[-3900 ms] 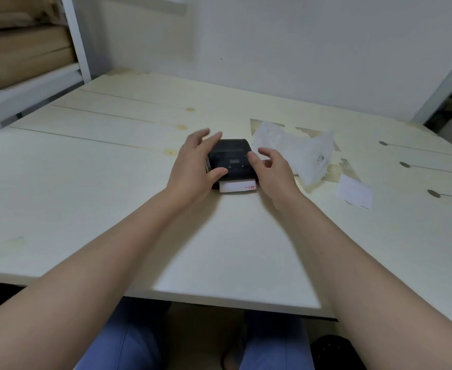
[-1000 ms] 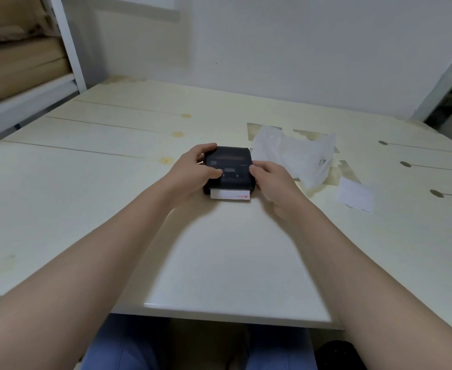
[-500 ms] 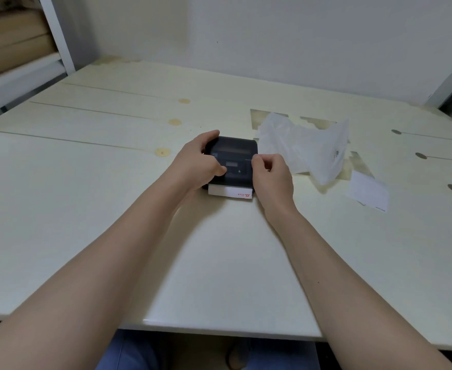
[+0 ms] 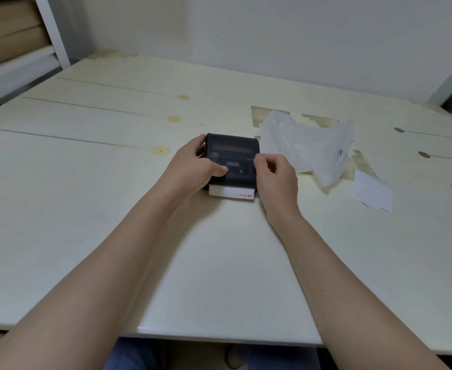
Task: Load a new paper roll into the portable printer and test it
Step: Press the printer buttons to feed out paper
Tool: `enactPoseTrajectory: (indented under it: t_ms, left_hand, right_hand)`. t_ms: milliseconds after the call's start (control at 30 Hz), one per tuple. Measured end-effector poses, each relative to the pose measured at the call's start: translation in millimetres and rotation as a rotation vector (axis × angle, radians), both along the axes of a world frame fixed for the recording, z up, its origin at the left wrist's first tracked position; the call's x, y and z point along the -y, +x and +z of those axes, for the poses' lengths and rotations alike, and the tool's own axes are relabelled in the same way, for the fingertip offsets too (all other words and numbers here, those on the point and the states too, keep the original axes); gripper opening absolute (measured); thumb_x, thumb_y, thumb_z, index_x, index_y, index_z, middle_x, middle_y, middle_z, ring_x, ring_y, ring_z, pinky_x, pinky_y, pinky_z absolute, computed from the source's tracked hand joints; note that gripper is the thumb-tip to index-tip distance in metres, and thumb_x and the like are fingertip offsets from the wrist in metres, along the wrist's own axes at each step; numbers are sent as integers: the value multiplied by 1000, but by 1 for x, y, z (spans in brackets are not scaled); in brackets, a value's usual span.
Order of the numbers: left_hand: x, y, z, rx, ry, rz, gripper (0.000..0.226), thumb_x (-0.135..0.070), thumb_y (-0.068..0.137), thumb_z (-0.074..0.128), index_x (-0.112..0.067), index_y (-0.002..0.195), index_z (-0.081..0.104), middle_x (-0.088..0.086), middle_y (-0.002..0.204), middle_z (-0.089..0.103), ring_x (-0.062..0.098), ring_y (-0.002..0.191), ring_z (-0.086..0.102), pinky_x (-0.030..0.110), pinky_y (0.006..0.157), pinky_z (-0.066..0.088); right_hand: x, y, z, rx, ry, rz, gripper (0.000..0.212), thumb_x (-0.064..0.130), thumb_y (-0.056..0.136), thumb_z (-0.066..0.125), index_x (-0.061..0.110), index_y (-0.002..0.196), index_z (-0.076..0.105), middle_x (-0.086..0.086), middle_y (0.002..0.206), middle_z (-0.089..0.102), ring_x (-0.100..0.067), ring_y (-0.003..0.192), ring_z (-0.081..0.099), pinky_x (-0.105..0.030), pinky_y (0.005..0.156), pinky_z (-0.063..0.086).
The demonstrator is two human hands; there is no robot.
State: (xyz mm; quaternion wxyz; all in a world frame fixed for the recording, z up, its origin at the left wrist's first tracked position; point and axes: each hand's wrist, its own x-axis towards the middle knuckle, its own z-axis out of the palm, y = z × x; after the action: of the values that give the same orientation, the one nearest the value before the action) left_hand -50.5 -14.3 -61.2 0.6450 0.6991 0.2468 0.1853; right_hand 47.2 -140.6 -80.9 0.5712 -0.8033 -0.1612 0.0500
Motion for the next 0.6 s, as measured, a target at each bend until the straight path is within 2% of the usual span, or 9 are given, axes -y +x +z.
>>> enactPoseTrajectory:
  t_ms: [100, 267, 400, 500, 600]
  left_hand:
    - [-1, 0, -2, 22, -14, -10, 50, 2, 74, 66, -22, 118, 64, -2, 117, 71, 21, 108, 67, 37, 91, 57]
    - [-1, 0, -2, 20, -6, -11, 54, -1, 71, 68, -25, 119, 63, -4, 117, 71, 20, 108, 68, 42, 95, 55]
    - [-1, -1, -2, 35, -13, -18, 51, 3, 76, 67, -23, 120, 63, -3, 118, 70, 19, 108, 67, 36, 91, 57]
    - [0, -1, -2, 43, -20, -15, 51, 3, 77, 67, -23, 120, 63, -3, 118, 70, 19, 109, 67, 35, 90, 57]
    - [1, -2, -2, 54, -28, -12, 51, 3, 78, 66, -22, 122, 62, -3, 119, 69, 19, 109, 67, 31, 87, 57]
  right_hand:
    - [0, 0, 0, 4, 8, -3, 21, 33, 94, 53, 20, 105, 65, 19, 92, 64, 0, 89, 60, -24, 78, 49]
    - [1, 0, -1, 11, 33, -4, 20, 32, 94, 53, 20, 102, 67, 19, 90, 65, 0, 89, 61, -23, 81, 49]
    - [3, 1, -1, 17, 34, -1, 22, 32, 94, 53, 19, 99, 70, 14, 94, 70, -7, 93, 65, -28, 85, 52]
    - [5, 2, -1, 41, 16, 3, 25, 30, 96, 50, 17, 100, 71, 8, 97, 72, -12, 94, 65, -31, 84, 53]
    - [5, 4, -2, 60, 8, 5, 27, 29, 97, 48, 18, 102, 72, 5, 98, 72, -14, 94, 65, -28, 80, 52]
